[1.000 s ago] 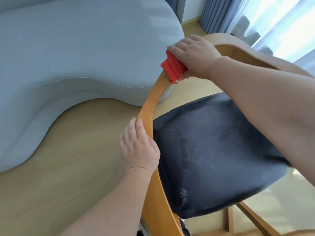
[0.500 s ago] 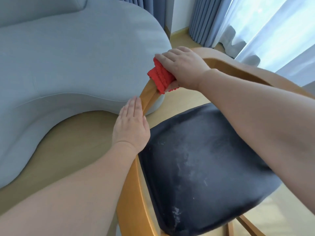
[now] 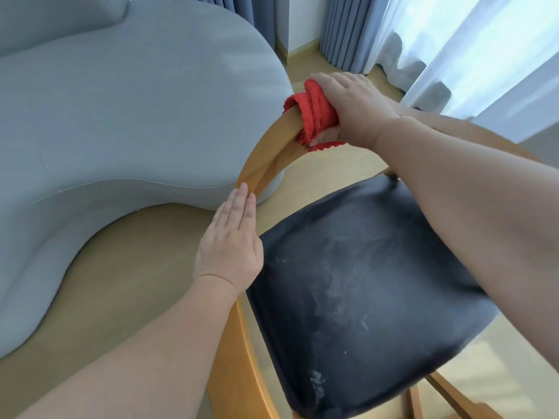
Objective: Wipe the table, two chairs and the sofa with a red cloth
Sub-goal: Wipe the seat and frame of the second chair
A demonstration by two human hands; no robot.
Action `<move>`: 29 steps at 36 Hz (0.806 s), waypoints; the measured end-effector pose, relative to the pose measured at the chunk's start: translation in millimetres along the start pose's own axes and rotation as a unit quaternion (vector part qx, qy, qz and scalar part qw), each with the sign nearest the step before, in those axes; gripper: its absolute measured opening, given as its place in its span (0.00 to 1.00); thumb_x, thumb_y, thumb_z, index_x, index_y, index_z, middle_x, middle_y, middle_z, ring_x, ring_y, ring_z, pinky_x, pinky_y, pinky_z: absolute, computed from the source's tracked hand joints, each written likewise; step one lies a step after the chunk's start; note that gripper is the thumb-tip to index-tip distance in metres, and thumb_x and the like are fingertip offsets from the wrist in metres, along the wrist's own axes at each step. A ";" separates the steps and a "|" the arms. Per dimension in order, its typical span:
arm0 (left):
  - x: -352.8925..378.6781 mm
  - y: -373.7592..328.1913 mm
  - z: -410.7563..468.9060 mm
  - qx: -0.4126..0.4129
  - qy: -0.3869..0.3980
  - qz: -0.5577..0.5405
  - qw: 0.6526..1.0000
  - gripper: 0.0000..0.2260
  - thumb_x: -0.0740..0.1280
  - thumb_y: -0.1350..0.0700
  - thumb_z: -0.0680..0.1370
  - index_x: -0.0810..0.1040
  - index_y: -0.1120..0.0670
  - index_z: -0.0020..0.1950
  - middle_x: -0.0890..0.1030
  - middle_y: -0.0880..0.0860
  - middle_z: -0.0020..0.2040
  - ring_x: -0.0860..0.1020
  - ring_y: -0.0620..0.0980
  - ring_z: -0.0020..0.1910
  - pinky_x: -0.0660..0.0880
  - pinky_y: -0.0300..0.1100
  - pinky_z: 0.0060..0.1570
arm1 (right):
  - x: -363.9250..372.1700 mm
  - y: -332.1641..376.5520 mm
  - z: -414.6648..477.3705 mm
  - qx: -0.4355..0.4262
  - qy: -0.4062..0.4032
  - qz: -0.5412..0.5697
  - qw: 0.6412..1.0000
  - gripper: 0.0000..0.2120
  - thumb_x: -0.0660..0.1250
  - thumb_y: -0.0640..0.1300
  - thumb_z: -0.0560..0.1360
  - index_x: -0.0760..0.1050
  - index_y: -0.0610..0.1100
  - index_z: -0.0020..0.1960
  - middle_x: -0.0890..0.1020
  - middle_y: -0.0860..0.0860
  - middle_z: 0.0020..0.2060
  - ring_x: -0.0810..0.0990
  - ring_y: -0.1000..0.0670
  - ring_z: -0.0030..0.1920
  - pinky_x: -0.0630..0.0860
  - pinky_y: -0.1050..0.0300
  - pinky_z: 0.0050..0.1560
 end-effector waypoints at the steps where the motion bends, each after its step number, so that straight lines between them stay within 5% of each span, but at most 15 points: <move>1: -0.1 0.1 0.2 0.002 -0.006 -0.004 1.000 0.27 0.47 0.53 0.76 0.65 0.63 0.73 0.63 0.58 0.75 0.63 0.54 0.73 0.57 0.44 0.72 | 0.1 -6.4 -1.9 0.012 -0.002 0.009 1.000 0.52 0.69 0.71 0.62 0.57 0.45 0.76 0.70 0.44 0.69 0.66 0.41 0.70 0.57 0.44 0.73; 8: -4.0 -3.4 -0.3 0.023 -0.018 -0.028 0.999 0.26 0.50 0.54 0.76 0.69 0.64 0.70 0.68 0.61 0.72 0.68 0.57 0.70 0.71 0.52 0.65 | 5.0 -53.8 -19.0 0.100 -0.021 0.061 0.993 0.52 0.67 0.74 0.59 0.62 0.43 0.73 0.73 0.44 0.65 0.69 0.41 0.67 0.62 0.46 0.70; 16: -3.5 -2.3 -1.0 0.012 -0.006 -0.013 1.000 0.27 0.50 0.53 0.76 0.67 0.63 0.71 0.67 0.59 0.73 0.66 0.55 0.71 0.62 0.46 0.70 | 11.6 -93.2 -54.6 0.219 -0.071 0.084 0.970 0.44 0.72 0.65 0.66 0.61 0.43 0.73 0.73 0.44 0.65 0.69 0.41 0.67 0.63 0.45 0.69; 21: -3.4 0.1 -0.5 -0.003 -0.011 -0.024 1.000 0.26 0.50 0.53 0.77 0.67 0.62 0.72 0.66 0.59 0.73 0.66 0.54 0.72 0.62 0.47 0.69 | 27.7 -95.3 -76.9 0.277 -0.162 0.127 0.939 0.38 0.65 0.54 0.77 0.51 0.43 0.79 0.62 0.45 0.75 0.56 0.42 0.76 0.50 0.44 0.76; 23: -2.8 2.0 -1.3 -0.013 -0.015 -0.034 0.999 0.26 0.52 0.53 0.77 0.64 0.61 0.74 0.63 0.57 0.75 0.65 0.54 0.73 0.61 0.47 0.69 | 35.9 -84.9 -82.6 0.313 -0.238 0.184 0.901 0.34 0.61 0.50 0.79 0.51 0.42 0.79 0.58 0.45 0.77 0.51 0.43 0.78 0.45 0.44 0.77; 29: -1.9 7.0 -2.8 -0.041 -0.010 -0.088 0.995 0.29 0.51 0.57 0.75 0.57 0.58 0.77 0.55 0.52 0.78 0.57 0.51 0.76 0.61 0.47 0.72 | 65.1 -8.5 -60.9 0.356 -0.398 0.455 0.712 0.37 0.59 0.47 0.79 0.41 0.40 0.78 0.44 0.42 0.78 0.42 0.44 0.78 0.39 0.50 0.76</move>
Point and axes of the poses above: each hand's wrist, its own z-axis towards the middle knuckle, its own x-axis out of the palm, y = z × x, the point moved 9 cm from there along z, towards the middle knuckle
